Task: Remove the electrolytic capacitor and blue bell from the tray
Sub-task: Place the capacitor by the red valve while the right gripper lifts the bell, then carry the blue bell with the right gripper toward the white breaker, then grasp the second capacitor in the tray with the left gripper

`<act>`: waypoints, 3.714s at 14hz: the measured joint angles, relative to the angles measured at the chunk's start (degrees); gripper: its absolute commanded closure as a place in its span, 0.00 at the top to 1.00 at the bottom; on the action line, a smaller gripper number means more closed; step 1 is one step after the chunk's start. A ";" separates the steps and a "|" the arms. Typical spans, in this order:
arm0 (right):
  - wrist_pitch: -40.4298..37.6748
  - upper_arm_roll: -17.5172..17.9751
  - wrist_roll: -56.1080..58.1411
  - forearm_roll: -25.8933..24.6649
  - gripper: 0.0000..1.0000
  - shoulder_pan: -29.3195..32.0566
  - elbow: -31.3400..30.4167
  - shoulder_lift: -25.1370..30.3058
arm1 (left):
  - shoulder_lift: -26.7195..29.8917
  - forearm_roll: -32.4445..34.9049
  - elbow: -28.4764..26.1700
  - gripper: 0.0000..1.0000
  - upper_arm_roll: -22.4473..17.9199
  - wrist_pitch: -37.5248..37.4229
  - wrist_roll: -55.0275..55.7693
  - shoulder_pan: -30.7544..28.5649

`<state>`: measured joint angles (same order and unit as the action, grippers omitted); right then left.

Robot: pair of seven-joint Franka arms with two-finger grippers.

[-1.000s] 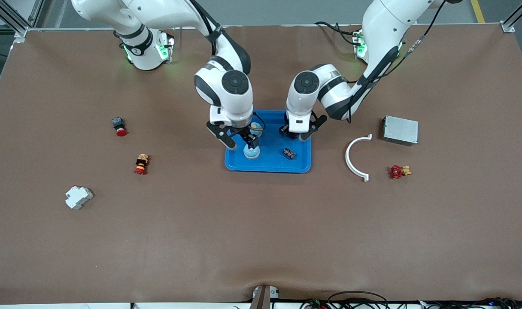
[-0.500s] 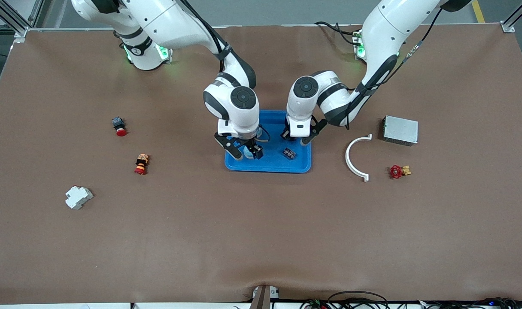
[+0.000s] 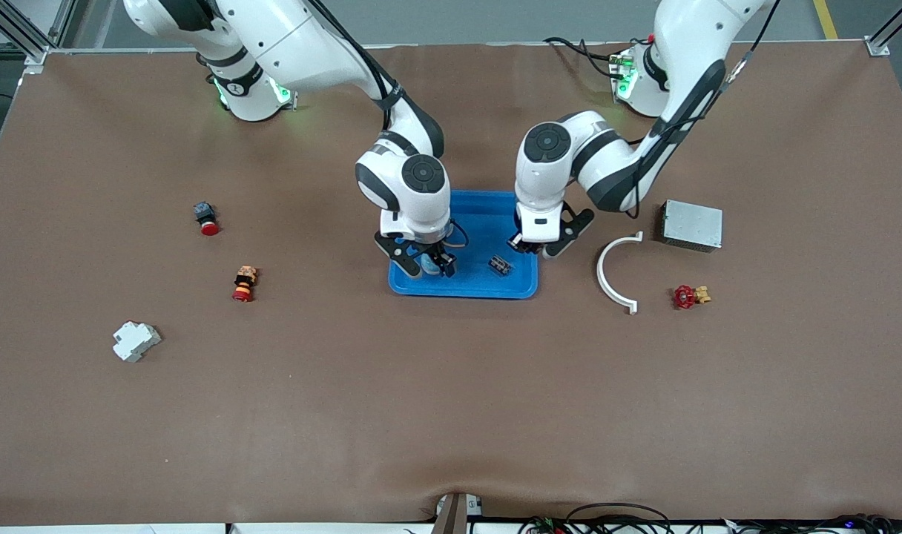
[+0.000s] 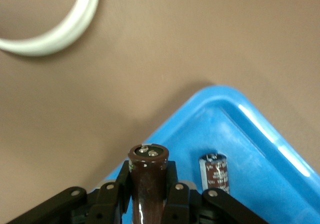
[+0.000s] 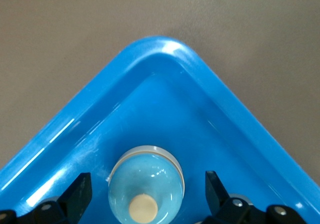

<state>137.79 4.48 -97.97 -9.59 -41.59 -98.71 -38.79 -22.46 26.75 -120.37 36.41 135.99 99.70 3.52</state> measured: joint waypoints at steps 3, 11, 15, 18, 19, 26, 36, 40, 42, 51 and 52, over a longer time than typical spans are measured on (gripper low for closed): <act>0.33 -0.01 -0.80 -0.07 1.00 -0.68 0.79 -1.03 | 2.98 -3.41 0.42 0.00 9.56 -6.44 -11.20 -13.48; 0.84 -0.07 -0.95 -1.41 0.00 -0.88 2.24 -2.38 | 4.09 -4.41 2.57 0.00 18.29 -17.54 -41.25 -39.39; -2.91 0.08 -0.95 -1.50 0.00 -1.47 4.39 -2.36 | 4.12 -4.39 2.58 0.00 18.29 -18.00 -57.92 -49.93; -11.81 0.15 0.10 -1.51 0.00 -1.99 8.18 -1.81 | 4.00 -1.96 2.54 0.00 18.04 -17.52 -67.33 -55.92; -13.58 0.08 1.49 -1.51 0.00 -1.97 8.95 -1.14 | 3.64 0.18 2.40 0.00 17.98 -16.50 -69.16 -57.63; -21.70 -0.85 25.73 -1.48 0.00 7.10 5.12 10.62 | -5.07 10.12 1.87 0.00 16.58 -7.66 -73.95 -63.07; -21.06 -1.25 70.02 -0.08 0.00 30.30 -8.97 24.77 | -18.22 15.83 7.56 0.38 13.40 -5.08 -73.79 -60.49; -17.29 -1.24 80.91 0.60 0.00 37.33 -12.96 26.23 | -18.50 15.84 9.92 1.00 10.07 -5.08 -73.77 -55.56; -12.93 -1.22 85.86 1.93 0.00 40.07 -15.52 26.31 | -18.48 15.84 10.61 1.00 10.05 -5.15 -73.80 -55.54; 5.30 -1.25 97.02 2.84 0.00 48.60 -27.59 24.83 | -17.14 4.64 17.65 1.00 22.20 -23.32 -71.54 -55.40; 6.99 -1.25 97.59 2.84 0.00 49.20 -28.23 24.03 | -17.12 3.94 17.87 1.00 23.66 -23.94 -69.79 -55.38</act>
<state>144.78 3.23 -0.38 -6.75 7.62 -126.93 -14.75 -39.58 30.69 -102.49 60.08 112.06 29.91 -51.86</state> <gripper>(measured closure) 0.344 0.000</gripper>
